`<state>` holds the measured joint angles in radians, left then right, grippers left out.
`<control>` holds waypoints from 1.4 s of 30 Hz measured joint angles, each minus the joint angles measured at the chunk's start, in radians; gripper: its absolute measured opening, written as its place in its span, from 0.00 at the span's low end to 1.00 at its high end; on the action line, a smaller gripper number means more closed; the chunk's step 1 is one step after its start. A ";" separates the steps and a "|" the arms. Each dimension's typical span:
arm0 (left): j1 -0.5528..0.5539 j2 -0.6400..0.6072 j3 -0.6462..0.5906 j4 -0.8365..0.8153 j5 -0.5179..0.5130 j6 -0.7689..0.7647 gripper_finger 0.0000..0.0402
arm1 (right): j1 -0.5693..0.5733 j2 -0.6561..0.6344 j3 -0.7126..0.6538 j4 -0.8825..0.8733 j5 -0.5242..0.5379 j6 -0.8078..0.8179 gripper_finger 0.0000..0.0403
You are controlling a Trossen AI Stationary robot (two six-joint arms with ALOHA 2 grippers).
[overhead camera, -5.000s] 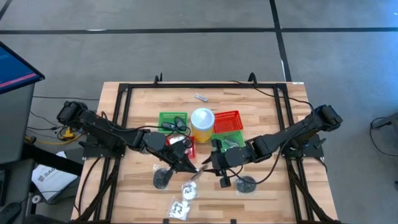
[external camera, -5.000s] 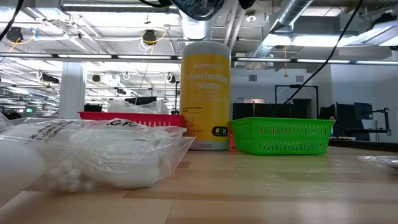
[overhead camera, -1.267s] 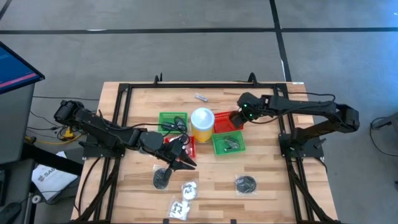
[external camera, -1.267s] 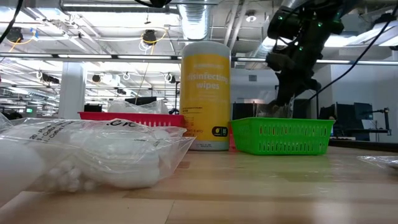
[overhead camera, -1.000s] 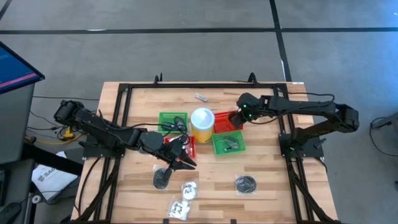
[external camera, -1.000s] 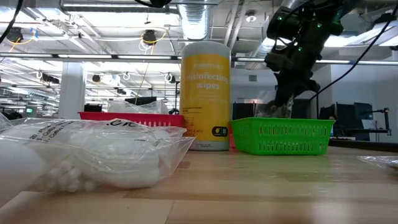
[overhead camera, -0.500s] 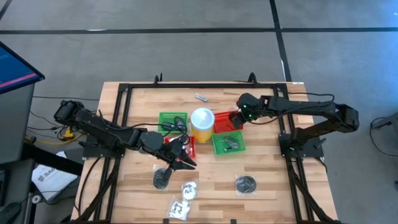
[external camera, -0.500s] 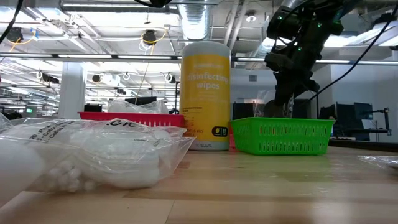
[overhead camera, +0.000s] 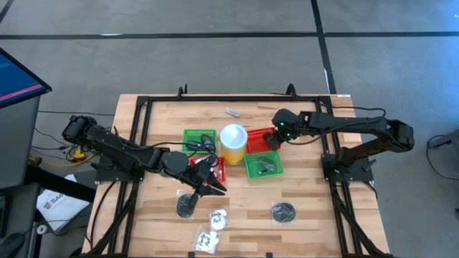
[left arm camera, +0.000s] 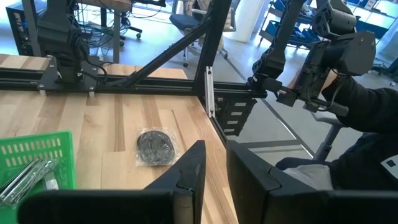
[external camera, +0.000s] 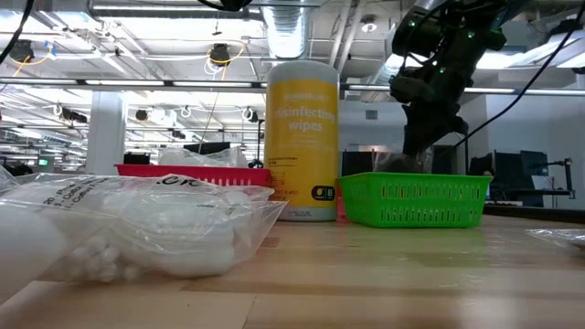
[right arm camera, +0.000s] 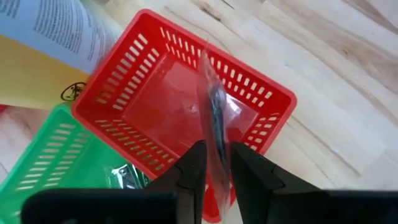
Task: Pick & Place Travel size toiletries
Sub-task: Put the black hair brush into the right red bin
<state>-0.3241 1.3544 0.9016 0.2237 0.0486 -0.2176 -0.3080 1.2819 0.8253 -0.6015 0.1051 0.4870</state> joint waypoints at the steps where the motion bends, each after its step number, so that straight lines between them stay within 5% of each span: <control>1: 0.000 0.000 0.000 0.000 0.000 0.000 0.14 | 0.000 0.000 0.000 -0.002 0.000 0.000 0.16; 17: 0.000 0.000 0.000 0.000 0.000 0.000 0.14 | -0.006 -0.021 0.001 -0.003 0.001 -0.050 0.16; 27: 0.000 0.000 0.000 0.000 0.000 0.000 0.14 | -0.034 -0.153 0.023 -0.018 0.001 -0.053 0.16; 42: -0.060 0.000 0.000 -0.027 0.000 0.000 0.14 | 0.345 -0.189 0.023 0.106 0.000 -0.076 0.16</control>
<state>-0.3840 1.3548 0.9016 0.1963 0.0483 -0.2176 0.0372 1.0927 0.8478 -0.4957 0.1051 0.4107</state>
